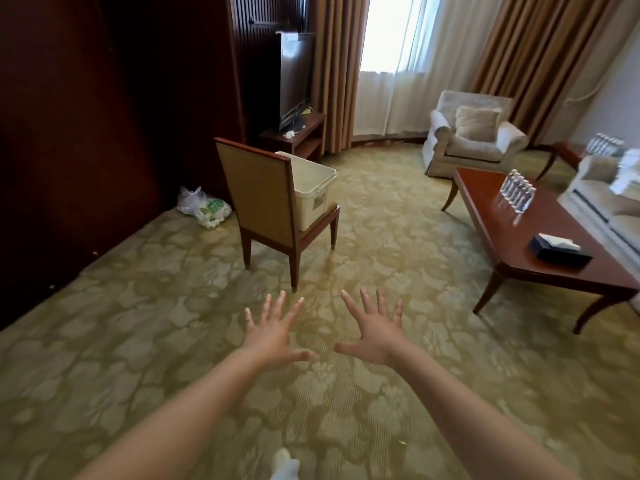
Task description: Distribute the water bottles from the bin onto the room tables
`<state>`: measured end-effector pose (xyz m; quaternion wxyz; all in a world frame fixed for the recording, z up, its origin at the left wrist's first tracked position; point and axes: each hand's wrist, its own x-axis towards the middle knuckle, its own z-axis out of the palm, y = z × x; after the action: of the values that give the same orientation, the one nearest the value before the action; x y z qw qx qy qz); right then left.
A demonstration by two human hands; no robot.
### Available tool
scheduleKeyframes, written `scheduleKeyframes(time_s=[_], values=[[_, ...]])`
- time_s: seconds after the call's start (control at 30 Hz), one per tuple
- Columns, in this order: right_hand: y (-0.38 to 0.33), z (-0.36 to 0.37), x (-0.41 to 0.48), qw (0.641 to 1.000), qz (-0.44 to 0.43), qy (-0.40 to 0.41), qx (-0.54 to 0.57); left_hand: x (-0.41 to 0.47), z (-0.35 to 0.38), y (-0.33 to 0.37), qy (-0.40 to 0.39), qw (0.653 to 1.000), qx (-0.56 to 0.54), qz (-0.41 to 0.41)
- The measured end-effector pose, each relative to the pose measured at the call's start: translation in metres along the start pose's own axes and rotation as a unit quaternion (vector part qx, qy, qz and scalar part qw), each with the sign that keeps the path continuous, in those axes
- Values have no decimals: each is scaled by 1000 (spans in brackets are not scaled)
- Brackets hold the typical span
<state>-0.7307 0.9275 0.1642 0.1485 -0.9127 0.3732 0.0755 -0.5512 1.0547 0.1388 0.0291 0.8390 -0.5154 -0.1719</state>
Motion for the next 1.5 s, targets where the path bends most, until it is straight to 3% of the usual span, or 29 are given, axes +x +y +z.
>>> scheduleKeyframes(time_s=[0.37,0.63,1.1,1.5], values=[[66,-75,236,999,24,15,18,268,-92,0,8,999,25,40],[116,-107,365,998,39,5,38,407,-116,7,-16,998,45,44],[248,-227,678,997,-80,-7,4,694,-168,64,8,997,-16,-79],[263,-264,899,982,-181,-45,-36,872,-190,29,-5,978,-95,-188]])
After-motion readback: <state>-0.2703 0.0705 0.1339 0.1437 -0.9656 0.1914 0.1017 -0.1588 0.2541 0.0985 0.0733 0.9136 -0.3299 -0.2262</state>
